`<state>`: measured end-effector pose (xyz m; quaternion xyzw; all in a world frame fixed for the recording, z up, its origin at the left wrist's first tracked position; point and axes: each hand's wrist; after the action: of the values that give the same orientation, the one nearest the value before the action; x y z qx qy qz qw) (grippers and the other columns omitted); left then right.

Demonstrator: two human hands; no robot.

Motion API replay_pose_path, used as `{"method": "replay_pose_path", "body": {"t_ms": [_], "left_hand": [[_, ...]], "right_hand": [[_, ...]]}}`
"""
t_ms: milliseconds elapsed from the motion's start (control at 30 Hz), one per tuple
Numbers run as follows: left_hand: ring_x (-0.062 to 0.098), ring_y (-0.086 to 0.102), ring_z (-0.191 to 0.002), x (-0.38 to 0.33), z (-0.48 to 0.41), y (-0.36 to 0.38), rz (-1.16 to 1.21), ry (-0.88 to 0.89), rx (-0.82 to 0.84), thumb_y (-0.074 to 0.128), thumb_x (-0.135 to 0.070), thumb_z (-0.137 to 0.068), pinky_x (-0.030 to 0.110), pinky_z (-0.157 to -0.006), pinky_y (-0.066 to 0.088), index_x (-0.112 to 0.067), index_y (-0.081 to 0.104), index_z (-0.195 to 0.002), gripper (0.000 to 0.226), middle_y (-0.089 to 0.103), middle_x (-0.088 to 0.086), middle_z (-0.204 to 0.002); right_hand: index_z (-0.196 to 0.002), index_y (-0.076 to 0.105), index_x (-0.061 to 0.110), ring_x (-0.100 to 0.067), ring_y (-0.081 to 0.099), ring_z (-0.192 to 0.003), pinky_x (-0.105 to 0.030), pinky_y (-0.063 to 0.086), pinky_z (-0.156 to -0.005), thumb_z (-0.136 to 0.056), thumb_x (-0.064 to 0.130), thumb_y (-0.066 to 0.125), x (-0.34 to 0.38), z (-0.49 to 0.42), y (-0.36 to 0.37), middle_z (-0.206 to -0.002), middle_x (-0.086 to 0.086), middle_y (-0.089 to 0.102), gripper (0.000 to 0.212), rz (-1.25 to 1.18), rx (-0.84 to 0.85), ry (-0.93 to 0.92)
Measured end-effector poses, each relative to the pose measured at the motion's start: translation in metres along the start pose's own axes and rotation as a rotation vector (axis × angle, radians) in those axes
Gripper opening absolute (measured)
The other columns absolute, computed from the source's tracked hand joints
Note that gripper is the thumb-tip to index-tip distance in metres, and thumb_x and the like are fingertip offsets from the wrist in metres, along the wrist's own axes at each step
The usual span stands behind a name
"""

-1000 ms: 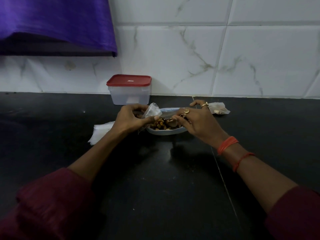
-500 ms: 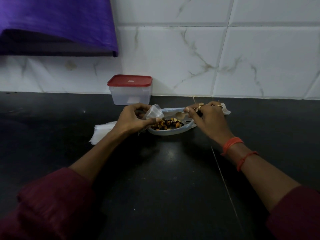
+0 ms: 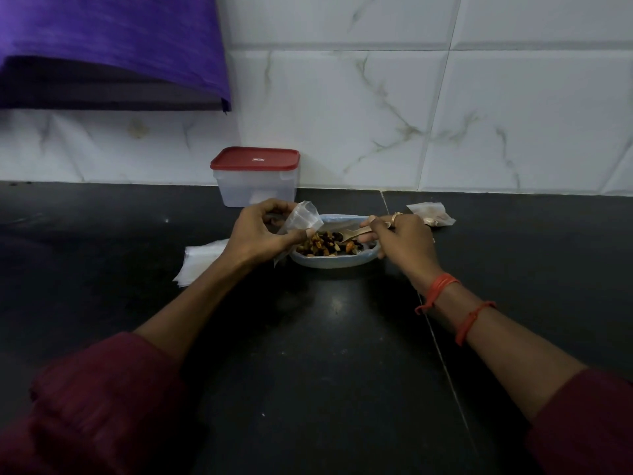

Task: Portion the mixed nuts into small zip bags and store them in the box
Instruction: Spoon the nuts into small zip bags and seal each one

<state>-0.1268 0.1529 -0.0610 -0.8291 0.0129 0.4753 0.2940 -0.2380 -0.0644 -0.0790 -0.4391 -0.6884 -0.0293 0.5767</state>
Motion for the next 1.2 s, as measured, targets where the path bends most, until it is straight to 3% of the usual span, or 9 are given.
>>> {"method": "replay_pose_path", "body": {"t_ms": [133, 267, 567, 733, 933, 1067, 1200], "left_hand": [[0.01, 0.061, -0.103, 0.0, 0.0, -0.001, 0.003, 0.01, -0.001, 0.085, -0.029, -0.073, 0.022, -0.083, 0.051, -0.018, 0.065, -0.117, 0.05, 0.067, -0.004, -0.112], [0.009, 0.061, -0.103, 0.001, 0.0, -0.001, 0.004, 0.005, 0.002, 0.085, -0.03, -0.073, 0.021, -0.083, 0.051, -0.018, 0.065, -0.119, 0.052, 0.067, -0.004, -0.113], [0.005, 0.059, -0.099, -0.002, 0.002, -0.001, -0.016, 0.015, 0.035, 0.085, -0.029, -0.074, 0.013, -0.075, 0.046, -0.021, 0.064, -0.124, 0.055, 0.064, -0.008, -0.109], [0.009, 0.061, -0.102, -0.001, 0.003, 0.0, -0.015, 0.029, 0.056, 0.085, -0.031, -0.072, 0.021, -0.082, 0.052, -0.024, 0.064, -0.124, 0.056, 0.065, -0.008, -0.112], [0.01, 0.062, -0.105, -0.002, 0.004, 0.001, 0.017, 0.067, 0.011, 0.086, -0.029, -0.072, 0.033, -0.09, 0.055, -0.024, 0.066, -0.122, 0.054, 0.068, -0.008, -0.112], [0.013, 0.063, -0.105, -0.001, 0.003, -0.001, 0.019, 0.055, -0.008, 0.086, -0.027, -0.072, 0.042, -0.093, 0.055, -0.02, 0.068, -0.121, 0.053, 0.069, -0.006, -0.111], [0.014, 0.063, -0.107, 0.0, 0.001, -0.001, 0.015, 0.059, -0.004, 0.086, -0.028, -0.072, 0.044, -0.094, 0.055, -0.019, 0.066, -0.124, 0.056, 0.069, -0.004, -0.114]], "right_hand": [[-0.091, 0.076, 0.019, -0.01, 0.072, -0.061, -0.026, 0.056, -0.064, -0.101, 0.025, 0.056, 0.005, 0.004, 0.003, -0.074, 0.006, 0.077, 0.023, -0.141, -0.025, 0.118], [-0.088, 0.076, 0.014, -0.017, 0.071, -0.064, -0.021, 0.053, -0.061, -0.101, 0.022, 0.056, 0.009, 0.003, -0.002, -0.073, 0.001, 0.077, 0.026, -0.267, -0.069, 0.221], [-0.084, 0.077, 0.013, -0.013, 0.066, -0.063, -0.019, 0.051, -0.061, -0.101, 0.02, 0.053, 0.024, 0.004, -0.014, -0.072, -0.005, 0.076, 0.03, -0.522, -0.121, 0.212], [-0.087, 0.076, 0.017, -0.014, 0.063, -0.062, -0.021, 0.051, -0.061, -0.104, 0.024, 0.052, 0.035, 0.011, -0.012, -0.072, -0.003, 0.076, 0.03, -0.534, -0.054, 0.077], [-0.107, 0.075, 0.026, -0.012, 0.067, -0.059, -0.036, 0.058, -0.063, -0.101, 0.038, 0.055, 0.038, 0.022, -0.004, -0.088, 0.003, 0.077, 0.023, -0.226, 0.107, -0.297], [-0.113, 0.073, 0.032, -0.022, 0.069, -0.066, -0.053, 0.058, -0.066, -0.097, 0.044, 0.06, 0.037, 0.023, -0.003, -0.089, -0.005, 0.075, 0.024, -0.13, 0.198, -0.418], [-0.113, 0.073, 0.021, -0.013, 0.069, -0.064, -0.04, 0.06, -0.066, -0.1, 0.034, 0.058, 0.037, 0.021, -0.004, -0.092, 0.0, 0.077, 0.024, -0.24, 0.109, -0.378]]}}
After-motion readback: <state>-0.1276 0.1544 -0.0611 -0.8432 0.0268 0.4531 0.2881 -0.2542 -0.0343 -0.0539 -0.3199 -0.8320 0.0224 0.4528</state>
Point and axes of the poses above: each hand's wrist, its own z-axis away from the middle knuckle, its own y-axis out of the palm, x = y × z
